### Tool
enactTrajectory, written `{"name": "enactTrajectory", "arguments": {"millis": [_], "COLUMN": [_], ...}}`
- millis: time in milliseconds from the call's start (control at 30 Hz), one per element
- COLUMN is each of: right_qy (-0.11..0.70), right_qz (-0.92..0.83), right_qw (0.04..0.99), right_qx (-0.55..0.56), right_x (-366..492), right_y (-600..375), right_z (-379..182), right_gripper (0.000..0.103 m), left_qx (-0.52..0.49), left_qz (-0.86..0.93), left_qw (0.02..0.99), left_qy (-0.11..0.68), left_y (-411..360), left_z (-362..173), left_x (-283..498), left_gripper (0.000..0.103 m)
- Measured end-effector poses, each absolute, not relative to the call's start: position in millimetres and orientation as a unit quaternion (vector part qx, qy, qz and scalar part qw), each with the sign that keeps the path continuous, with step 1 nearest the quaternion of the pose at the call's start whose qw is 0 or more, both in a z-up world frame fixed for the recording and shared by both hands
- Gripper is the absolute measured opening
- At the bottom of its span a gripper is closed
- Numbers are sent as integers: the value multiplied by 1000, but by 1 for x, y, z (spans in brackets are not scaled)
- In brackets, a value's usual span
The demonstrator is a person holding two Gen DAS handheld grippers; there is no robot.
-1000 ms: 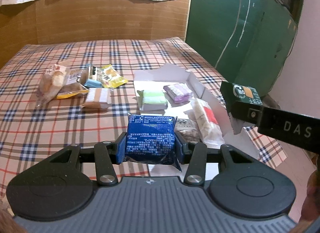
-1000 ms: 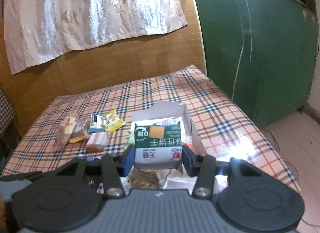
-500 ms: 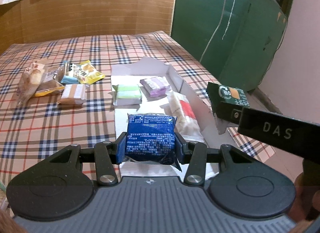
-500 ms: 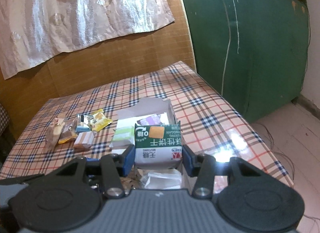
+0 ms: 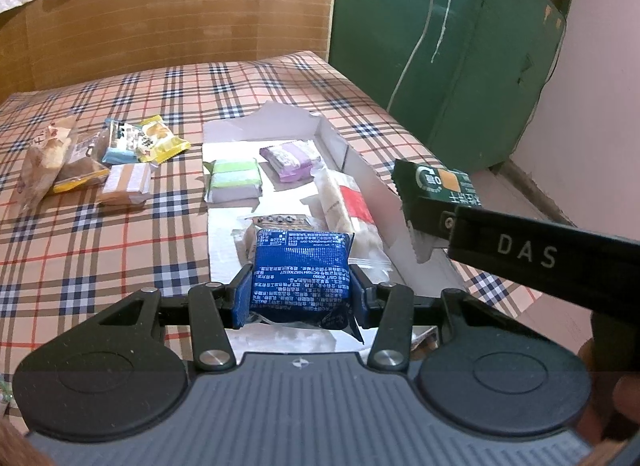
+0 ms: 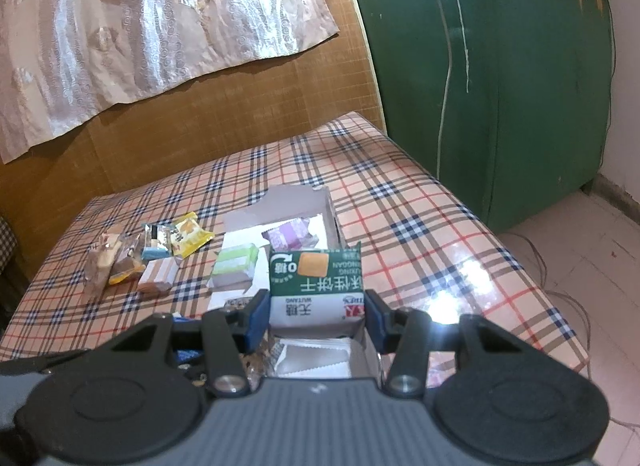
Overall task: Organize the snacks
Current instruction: 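Lower both snacks into the white box and open both tools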
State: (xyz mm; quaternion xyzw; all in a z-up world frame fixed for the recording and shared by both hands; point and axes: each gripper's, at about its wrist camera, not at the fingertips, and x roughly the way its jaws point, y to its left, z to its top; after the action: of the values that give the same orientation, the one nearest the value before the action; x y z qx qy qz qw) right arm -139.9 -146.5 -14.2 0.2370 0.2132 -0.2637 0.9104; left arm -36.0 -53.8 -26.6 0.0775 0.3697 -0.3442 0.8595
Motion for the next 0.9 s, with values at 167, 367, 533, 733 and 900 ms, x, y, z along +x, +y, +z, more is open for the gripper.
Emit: {"name": "enactTrajectory", "arguments": {"millis": [167,367,533,733,900], "right_qy": [215,218,224,207,205], "right_qz": [-265,-264,-265,-267,-258], "right_qw": [909,908,905,907,912], "right_qx": [239,244,247,253,246], "right_x": [-139,-136,-133,-136,-127], "right_y": [-148,-149,-151,-151,-143], "right_z": [-16,-19,-23,-17,-12], "right_gripper": [48,48,53,55,59], "left_qx": [82,81,79,66,59], "left_qz": [-352,-379,-388,-370,-343], "left_qw": [856,844,842,852,867], "left_qy": [369,372,365,363,358], "left_y": [-55,-54,-49,-40,-28], "left_z": [-28,-30,-28,-22,-15], "left_x": [-35,-35,-34,-27,-15], "left_gripper": [56,60,81,89,93]}}
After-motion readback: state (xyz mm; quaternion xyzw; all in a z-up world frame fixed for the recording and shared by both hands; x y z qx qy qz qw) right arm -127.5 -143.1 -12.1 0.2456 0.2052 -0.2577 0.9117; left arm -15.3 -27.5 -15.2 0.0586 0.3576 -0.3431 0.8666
